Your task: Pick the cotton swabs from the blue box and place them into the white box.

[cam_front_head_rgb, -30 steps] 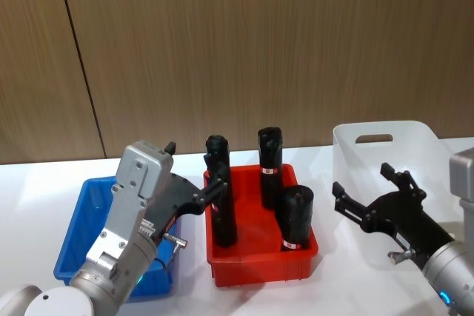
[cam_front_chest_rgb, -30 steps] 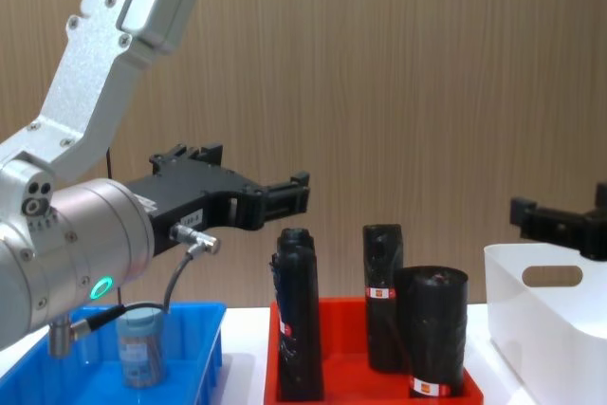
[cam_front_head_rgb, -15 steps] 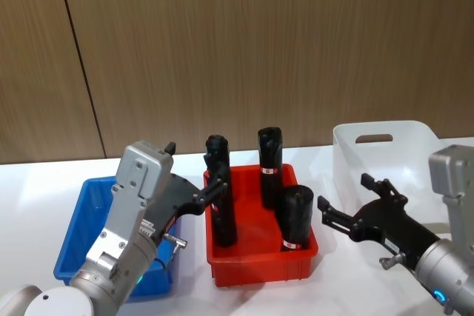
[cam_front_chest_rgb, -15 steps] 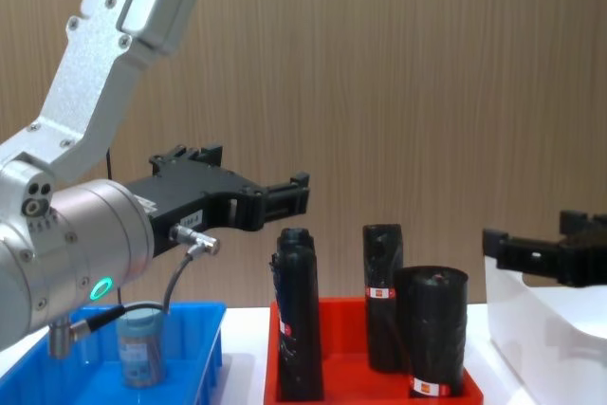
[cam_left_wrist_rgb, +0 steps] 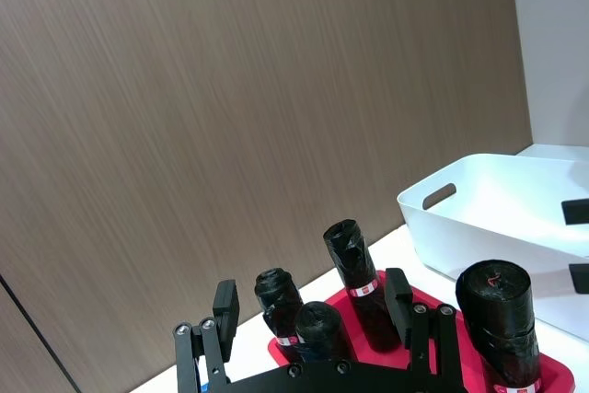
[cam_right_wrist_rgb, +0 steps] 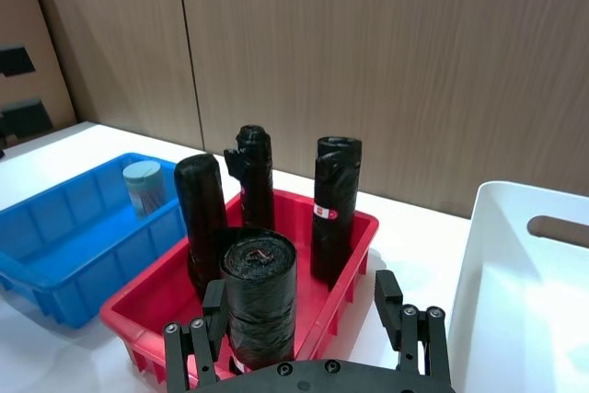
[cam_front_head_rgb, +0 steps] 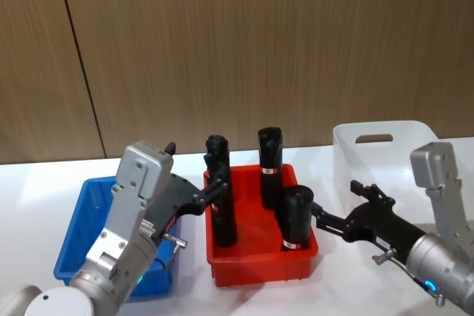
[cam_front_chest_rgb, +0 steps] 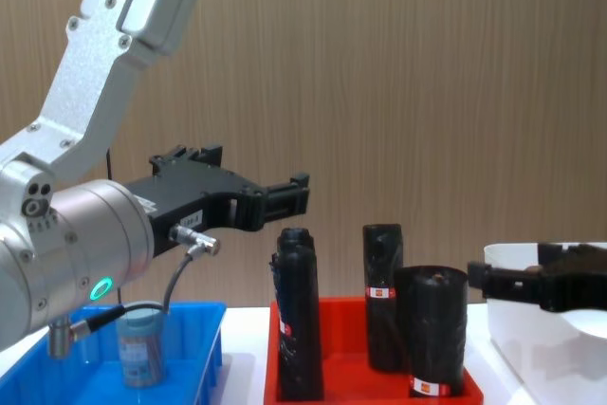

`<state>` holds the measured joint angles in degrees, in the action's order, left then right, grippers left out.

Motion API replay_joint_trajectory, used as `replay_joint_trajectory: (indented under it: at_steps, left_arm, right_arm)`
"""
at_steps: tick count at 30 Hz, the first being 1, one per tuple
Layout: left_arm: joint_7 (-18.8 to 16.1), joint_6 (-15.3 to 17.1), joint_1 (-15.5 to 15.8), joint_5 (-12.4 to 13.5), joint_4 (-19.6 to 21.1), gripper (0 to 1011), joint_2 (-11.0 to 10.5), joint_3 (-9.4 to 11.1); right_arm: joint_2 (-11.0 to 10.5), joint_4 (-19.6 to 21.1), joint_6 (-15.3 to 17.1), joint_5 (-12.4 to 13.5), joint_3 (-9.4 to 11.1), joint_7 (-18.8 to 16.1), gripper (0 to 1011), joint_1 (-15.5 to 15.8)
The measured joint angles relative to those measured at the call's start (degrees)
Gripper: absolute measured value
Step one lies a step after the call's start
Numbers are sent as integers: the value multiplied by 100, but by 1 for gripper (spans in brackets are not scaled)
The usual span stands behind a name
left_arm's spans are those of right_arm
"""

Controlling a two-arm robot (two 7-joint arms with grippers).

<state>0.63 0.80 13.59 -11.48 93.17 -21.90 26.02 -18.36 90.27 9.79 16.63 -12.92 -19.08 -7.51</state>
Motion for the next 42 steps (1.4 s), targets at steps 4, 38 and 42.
replay_joint_trajectory:
  at_steps: [4,38,42]
  left_arm:
    - [0,0,0,0,0,1004,0,0]
    - [0,0,0,0,0,1004,0,0]
    - [-1,0,0,0,0,1004,0,0]
  right_arm:
    - [37,-199,39,-11,-8,-130,1002,-123]
    - [368,-1164,194,-75,-235,-1039,1002,-869]
    - [412,-1300,194,-123,-264,-1053,1002,-957]
